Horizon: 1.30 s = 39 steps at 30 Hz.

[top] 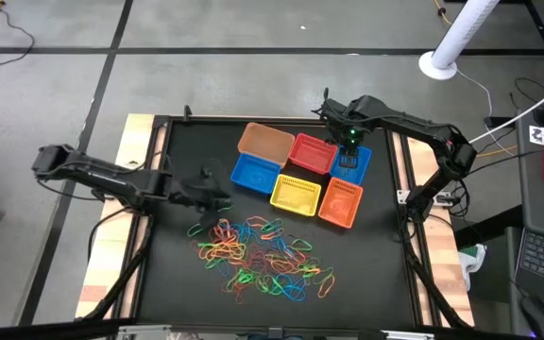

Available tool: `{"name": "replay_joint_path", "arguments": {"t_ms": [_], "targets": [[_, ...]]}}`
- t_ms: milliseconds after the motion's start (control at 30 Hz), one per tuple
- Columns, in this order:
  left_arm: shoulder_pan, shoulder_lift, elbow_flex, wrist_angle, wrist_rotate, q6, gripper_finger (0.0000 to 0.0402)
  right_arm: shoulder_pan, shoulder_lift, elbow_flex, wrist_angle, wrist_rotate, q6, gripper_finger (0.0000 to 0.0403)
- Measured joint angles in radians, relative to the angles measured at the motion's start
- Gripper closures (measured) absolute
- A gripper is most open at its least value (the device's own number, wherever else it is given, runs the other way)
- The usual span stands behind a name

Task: Sort rubber bands into baskets
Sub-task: Put the green rubber band into the right blue basket

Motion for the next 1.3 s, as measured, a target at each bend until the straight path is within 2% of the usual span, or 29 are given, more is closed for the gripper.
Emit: {"name": "replay_joint_path", "arguments": {"t_ms": [200, 633, 767, 900, 1033, 1300], "targets": [[0.0, 0.082, 0.0, -0.156, 0.0, -0.007, 0.024, 0.0, 0.0, 0.0, 0.0, 0.0, 0.0, 0.0242], [0.001, 0.284, -0.008, -0.148, -0.014, -0.022, 0.0254, 0.0, 0.0, 0.0, 0.002, 0.0, 0.0, 0.0242], [0.01, 0.32, -0.006, -0.127, -0.011, -0.026, 0.027, 0.0, 0.0, 0.0, 0.003, 0.0, 0.0, 0.0242], [0.013, 0.317, -0.006, -0.12, -0.005, -0.019, 0.0319, 0.0, 0.0, 0.0, 0.003, -0.011, 0.0, 0.0242], [0.015, 0.291, 0.0, -0.142, -0.016, -0.017, 0.0387, 0.0, 0.0, 0.0, 0.015, -0.09, 0.0, 0.0242], [0.036, 0.207, 0.084, -0.135, -0.018, 0.01, 0.0397, 0.006, 0.0, 0.0, 0.208, -0.371, 0.0, 0.0242]]}}
